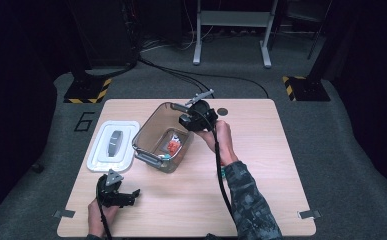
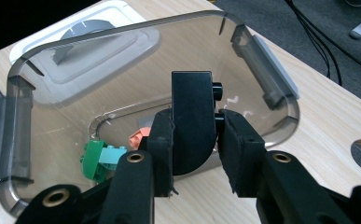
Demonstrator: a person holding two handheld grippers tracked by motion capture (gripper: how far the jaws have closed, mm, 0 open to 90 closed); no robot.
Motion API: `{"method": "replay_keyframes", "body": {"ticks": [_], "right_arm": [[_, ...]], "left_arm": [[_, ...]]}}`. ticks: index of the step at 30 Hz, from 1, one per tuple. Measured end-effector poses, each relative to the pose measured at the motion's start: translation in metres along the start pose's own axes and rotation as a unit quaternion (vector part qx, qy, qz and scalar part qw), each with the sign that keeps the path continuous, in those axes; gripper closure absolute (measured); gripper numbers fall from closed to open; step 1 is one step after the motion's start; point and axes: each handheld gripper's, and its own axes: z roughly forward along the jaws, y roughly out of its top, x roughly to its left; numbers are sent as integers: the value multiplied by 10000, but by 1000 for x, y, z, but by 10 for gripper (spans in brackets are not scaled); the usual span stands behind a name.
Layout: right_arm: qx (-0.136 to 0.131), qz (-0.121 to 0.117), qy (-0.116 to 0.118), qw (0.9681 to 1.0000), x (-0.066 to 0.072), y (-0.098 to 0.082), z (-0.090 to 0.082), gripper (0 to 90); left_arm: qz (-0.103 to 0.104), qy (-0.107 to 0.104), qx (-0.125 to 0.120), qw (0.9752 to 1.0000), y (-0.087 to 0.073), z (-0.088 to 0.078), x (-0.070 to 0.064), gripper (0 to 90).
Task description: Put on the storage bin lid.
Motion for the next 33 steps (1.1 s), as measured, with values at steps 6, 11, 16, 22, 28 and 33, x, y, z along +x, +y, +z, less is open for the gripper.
{"method": "replay_keyframes", "body": {"ticks": [6, 11, 16, 22, 28, 33], "right_arm": [[63, -53, 23, 10000, 4, 4, 11, 669], [96, -86, -17, 9999, 7, 5, 20, 668], [176, -164, 32, 9997, 9, 5, 28, 668], [197, -120, 105, 9997, 9, 3, 33, 667], [341, -221, 95, 9991, 10, -1, 37, 667], [419, -205, 61, 9989, 8, -5, 38, 664]], "left_arm": [[0, 2, -2, 10000, 0, 0, 0, 27], [-26, -4, 8, 10000, 0, 0, 0, 27], [-25, -4, 8, 10000, 0, 0, 0, 27], [-28, -3, 6, 10000, 0, 0, -1, 28], [-79, 5, -34, 10000, 0, 1, -1, 27], [-77, 1, -31, 10000, 0, 1, -1, 27]]}}
